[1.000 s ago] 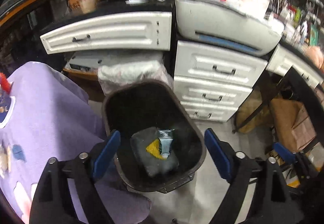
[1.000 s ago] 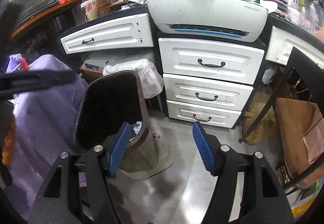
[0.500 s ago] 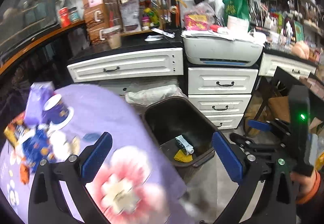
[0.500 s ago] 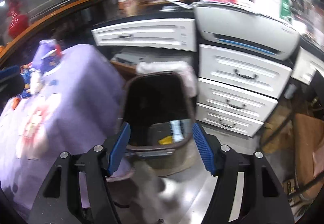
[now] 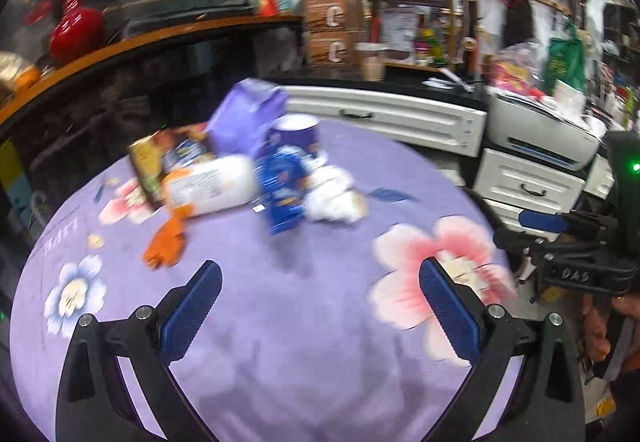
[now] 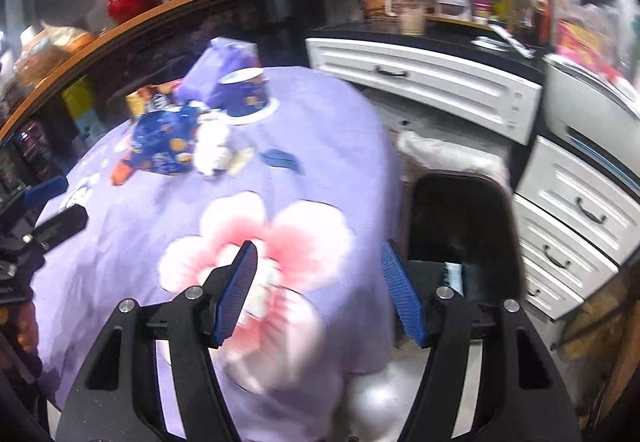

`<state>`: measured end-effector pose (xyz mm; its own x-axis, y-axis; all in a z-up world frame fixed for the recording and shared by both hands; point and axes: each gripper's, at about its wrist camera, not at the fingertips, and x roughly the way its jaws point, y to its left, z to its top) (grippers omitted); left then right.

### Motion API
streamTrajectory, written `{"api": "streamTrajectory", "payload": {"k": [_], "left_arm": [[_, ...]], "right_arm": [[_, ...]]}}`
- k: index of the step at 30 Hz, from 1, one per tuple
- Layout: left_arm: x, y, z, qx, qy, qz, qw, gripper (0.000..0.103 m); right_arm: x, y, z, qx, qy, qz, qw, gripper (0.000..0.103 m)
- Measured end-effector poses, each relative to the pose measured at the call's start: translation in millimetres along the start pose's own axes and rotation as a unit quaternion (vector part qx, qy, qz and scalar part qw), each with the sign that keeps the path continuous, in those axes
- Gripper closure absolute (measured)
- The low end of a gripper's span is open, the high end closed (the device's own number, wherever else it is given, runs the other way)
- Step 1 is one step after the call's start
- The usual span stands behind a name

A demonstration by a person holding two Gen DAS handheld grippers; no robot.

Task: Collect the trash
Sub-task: 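Grasp the blue snack bag with the left tool while the right tool grasps the white tissue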

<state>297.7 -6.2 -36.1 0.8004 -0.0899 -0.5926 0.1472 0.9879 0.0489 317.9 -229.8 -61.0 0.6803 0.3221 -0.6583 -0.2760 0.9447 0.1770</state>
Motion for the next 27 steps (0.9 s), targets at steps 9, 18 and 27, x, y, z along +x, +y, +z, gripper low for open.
{"api": "streamTrajectory", "payload": {"k": [9, 18, 27], "left_arm": [[32.4, 29.5, 22.4, -0.032, 0.016, -0.019, 0.9992, 0.019], [92.7, 42.7, 42.6, -0.052, 0.060, -0.022, 0.9967, 0.079], [46.4, 68.4, 18.2, -0.105, 0.024, -0.034, 0.9936, 0.087]], "right_arm": [[12.7, 46.6, 8.9, -0.006, -0.017, -0.009, 1.000, 0.038], [8.2, 45.5, 3.3, -0.009, -0.018, -0.011, 1.000, 0.038], [23.9, 55.3, 18.1, -0.019, 0.004, 0.021, 1.000, 0.038]]}}
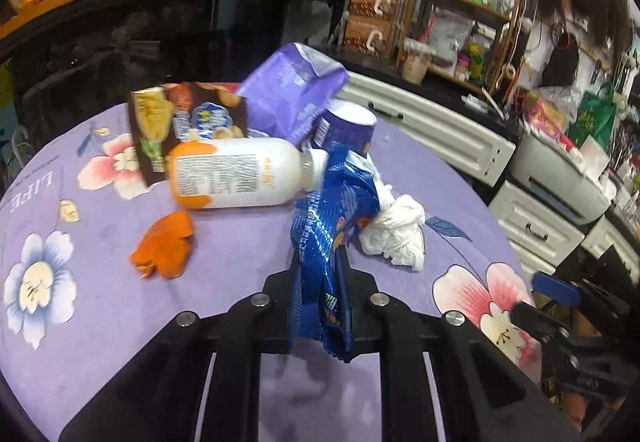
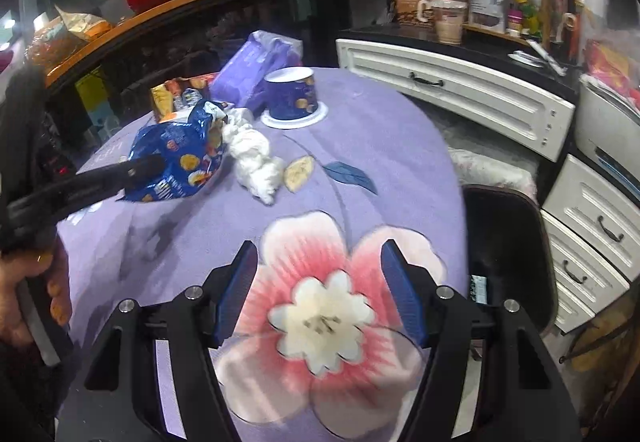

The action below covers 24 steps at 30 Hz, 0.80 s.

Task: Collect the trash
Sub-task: 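Grasp the blue snack bag with the left tool while the right tool grasps the white tissue, then drop the white tissue into the bin from the right tool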

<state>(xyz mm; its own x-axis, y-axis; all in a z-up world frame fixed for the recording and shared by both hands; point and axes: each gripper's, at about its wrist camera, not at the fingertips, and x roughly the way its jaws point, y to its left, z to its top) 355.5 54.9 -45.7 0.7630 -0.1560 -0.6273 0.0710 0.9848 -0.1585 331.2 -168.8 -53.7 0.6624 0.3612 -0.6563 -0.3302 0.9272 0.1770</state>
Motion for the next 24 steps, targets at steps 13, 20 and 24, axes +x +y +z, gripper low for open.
{"api": "streamTrajectory", "payload": {"k": [13, 20, 24], "left_arm": [[-53.2, 31.6, -23.4, -0.034, -0.030, 0.018, 0.9988, 0.088], [-60.0, 36.5, -30.9, -0.042, -0.031, 0.010, 0.9986, 0.088], [-61.0, 37.4, -33.6, -0.041, -0.030, 0.007, 0.9987, 0.087]], "right_arm": [[66.5, 45.1, 61.9, -0.069, 0.068, 0.021, 0.995, 0.038], [110.0, 56.2, 80.9, -0.075, 0.101, 0.000, 0.992, 0.041], [127.1, 61.5, 85.0, -0.075, 0.115, -0.014, 0.990, 0.051]]}}
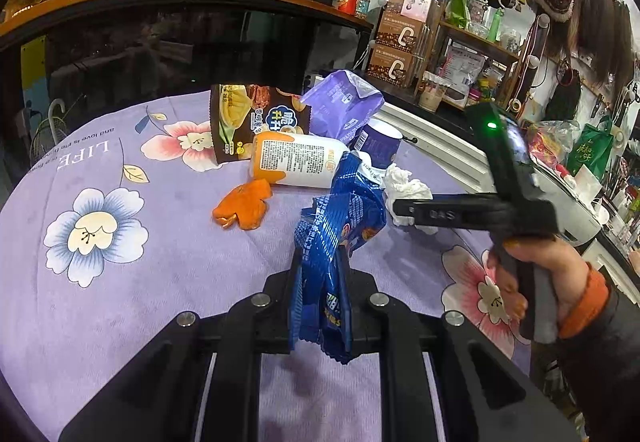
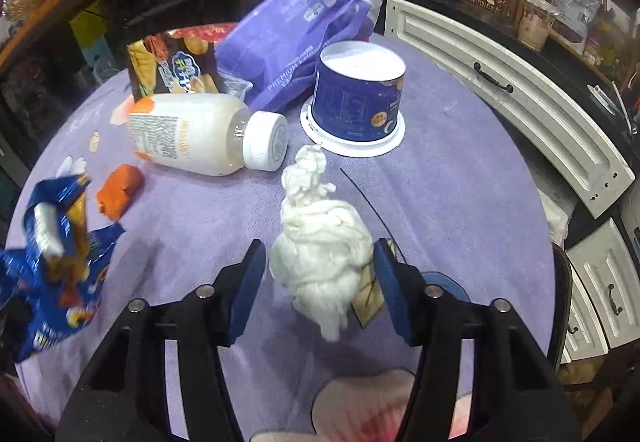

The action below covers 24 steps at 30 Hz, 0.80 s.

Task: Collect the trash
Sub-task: 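Drop the white tissue into the bin from the right tool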

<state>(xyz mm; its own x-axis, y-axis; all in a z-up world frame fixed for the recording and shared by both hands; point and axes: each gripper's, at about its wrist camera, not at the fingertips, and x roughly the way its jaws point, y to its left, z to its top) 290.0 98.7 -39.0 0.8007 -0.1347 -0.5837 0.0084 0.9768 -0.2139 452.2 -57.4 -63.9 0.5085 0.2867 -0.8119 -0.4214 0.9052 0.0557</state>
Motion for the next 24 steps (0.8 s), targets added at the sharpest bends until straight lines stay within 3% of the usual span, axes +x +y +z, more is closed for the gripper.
{"api": "streamTrajectory", "payload": {"k": [4, 8, 18, 24], "left_arm": [[0.1, 1.6, -4.3, -0.002, 0.002, -0.003, 1.0000, 0.087], [-0.2, 2.3, -6.1, -0.004, 0.003, -0.004, 1.0000, 0.087], [-3.4, -18.3, -3.8, 0.015, 0.000, -0.020, 0.9997, 0.088], [-1.6, -71.7, 4.8, 0.047, -0.013, -0.077, 0.9958, 0.088]], "right_arm": [[10.5, 5.5, -0.5, -0.001, 0.009, -0.002, 1.000, 0.067], [7.1, 10.0, -1.3, -0.003, -0.001, -0.004, 1.000, 0.075], [-43.6, -13.4, -23.4, 0.032, -0.053, 0.029, 0.998, 0.076], [-97.0, -64.3, -61.8, 0.062, -0.095, 0.018, 0.993, 0.076]]}}
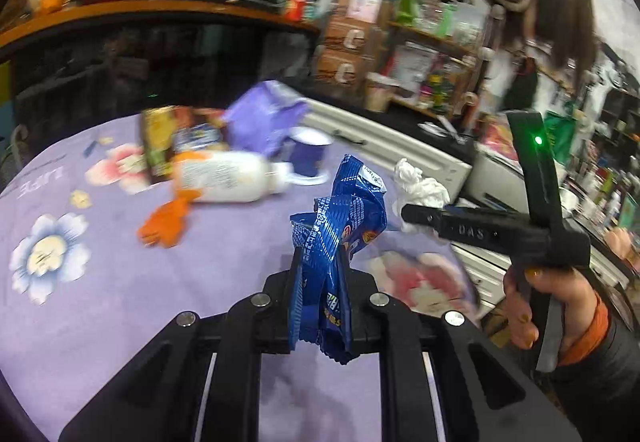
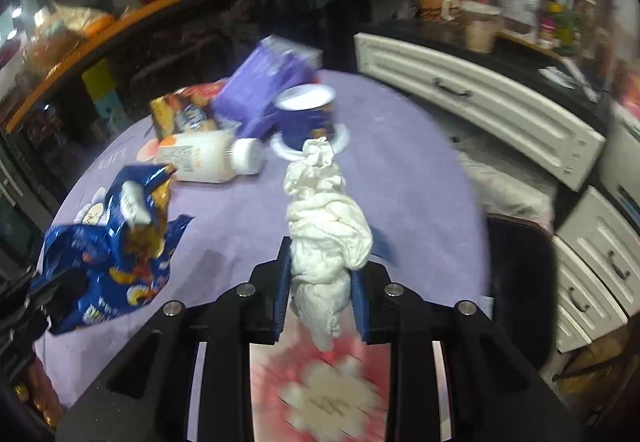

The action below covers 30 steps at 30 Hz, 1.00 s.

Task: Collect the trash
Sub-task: 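Drop the white tissue into the bin from the right tool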

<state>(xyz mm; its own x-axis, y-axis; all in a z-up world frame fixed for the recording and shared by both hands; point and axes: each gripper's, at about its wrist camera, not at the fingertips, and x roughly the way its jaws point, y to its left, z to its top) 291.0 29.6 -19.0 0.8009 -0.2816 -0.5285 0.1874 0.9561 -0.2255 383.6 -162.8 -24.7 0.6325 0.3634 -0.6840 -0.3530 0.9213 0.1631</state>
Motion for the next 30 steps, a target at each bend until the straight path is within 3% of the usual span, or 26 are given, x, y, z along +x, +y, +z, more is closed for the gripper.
{"api": "streamTrajectory", "payload": {"k": [6, 10, 15, 23, 27, 30], "left_arm": [[20.3, -69.6, 9.8, 0.043, 0.006, -0.063, 0.9971, 0.087], [43.4, -115.5, 12.1, 0.059, 0.029, -0.111, 0.9916, 0.087], [69.1, -156.1, 11.4, 0.085, 0.042, -0.123, 0.9878, 0.087], [111.9, -187.8, 4.9, 0.104, 0.070, -0.125, 0.9842, 0.087], [132.4, -197.8, 1.3, 0.107, 0.086, -0.121, 0.9830, 0.087], [143.6, -204.5, -1.2, 0.118, 0.092, -0.119, 0.9816, 0.088]], "right_arm": [[-50.6, -70.7, -29.7, 0.042, -0.026, -0.049, 0.998, 0.076], [-55.0, -120.4, -50.5, 0.076, -0.016, -0.090, 0.993, 0.076], [-34.0, -173.2, -77.7, 0.120, 0.008, -0.113, 0.986, 0.076], [31.2, -217.6, -115.4, 0.164, 0.044, -0.122, 0.978, 0.075], [59.3, -229.8, -127.5, 0.177, 0.054, -0.144, 0.972, 0.061], [62.7, -238.9, -137.5, 0.201, 0.047, -0.138, 0.969, 0.048]]}}
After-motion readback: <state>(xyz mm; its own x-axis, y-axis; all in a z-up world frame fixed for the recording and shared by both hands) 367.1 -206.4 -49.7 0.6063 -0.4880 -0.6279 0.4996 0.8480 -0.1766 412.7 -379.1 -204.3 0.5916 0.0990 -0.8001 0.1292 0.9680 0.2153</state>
